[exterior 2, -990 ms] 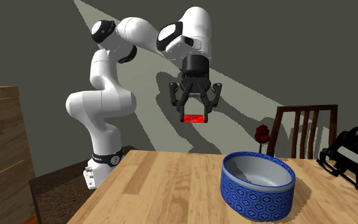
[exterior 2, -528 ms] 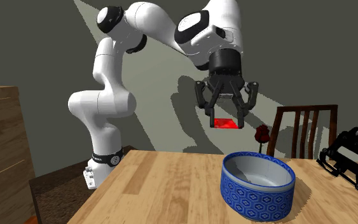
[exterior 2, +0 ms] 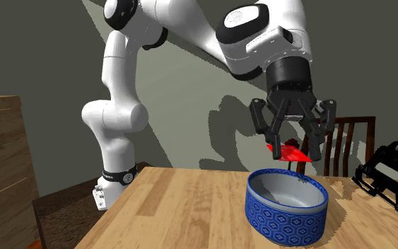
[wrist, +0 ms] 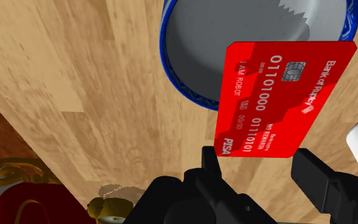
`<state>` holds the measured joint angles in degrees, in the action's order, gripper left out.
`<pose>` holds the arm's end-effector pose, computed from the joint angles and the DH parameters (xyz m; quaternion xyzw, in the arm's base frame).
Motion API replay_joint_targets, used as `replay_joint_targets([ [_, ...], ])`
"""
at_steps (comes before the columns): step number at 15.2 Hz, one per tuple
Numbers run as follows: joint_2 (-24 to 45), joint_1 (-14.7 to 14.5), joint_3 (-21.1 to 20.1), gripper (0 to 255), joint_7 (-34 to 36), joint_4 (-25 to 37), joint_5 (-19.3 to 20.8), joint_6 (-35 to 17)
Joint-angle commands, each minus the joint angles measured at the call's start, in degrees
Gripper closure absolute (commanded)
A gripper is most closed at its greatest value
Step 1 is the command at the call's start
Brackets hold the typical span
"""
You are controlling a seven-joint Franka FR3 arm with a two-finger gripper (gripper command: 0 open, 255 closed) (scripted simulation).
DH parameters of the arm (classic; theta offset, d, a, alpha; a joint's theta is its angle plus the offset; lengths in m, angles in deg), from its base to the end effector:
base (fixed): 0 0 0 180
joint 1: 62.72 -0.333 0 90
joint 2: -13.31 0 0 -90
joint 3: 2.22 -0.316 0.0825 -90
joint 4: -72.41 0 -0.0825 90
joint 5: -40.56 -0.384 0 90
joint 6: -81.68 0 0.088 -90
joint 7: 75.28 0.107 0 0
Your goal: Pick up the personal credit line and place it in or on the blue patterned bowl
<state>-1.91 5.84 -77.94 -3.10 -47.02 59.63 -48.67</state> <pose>0.5488 0.0946 0.4796 0.8579 -0.4263 0.2553 0.1309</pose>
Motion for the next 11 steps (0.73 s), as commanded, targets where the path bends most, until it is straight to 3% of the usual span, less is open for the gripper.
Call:
replay_joint_targets([
  [1, 0.78, 2.1, -2.32, 255, 1.27, -0.46, 1.23, -0.99],
  [6, 1.65, 7.12, -7.77, 255, 4.04, -2.57, 3.39, -3.9],
  [11, 1.22, 13.93, -14.65, 255, 5.91, -4.47, 4.16, -7.14],
])
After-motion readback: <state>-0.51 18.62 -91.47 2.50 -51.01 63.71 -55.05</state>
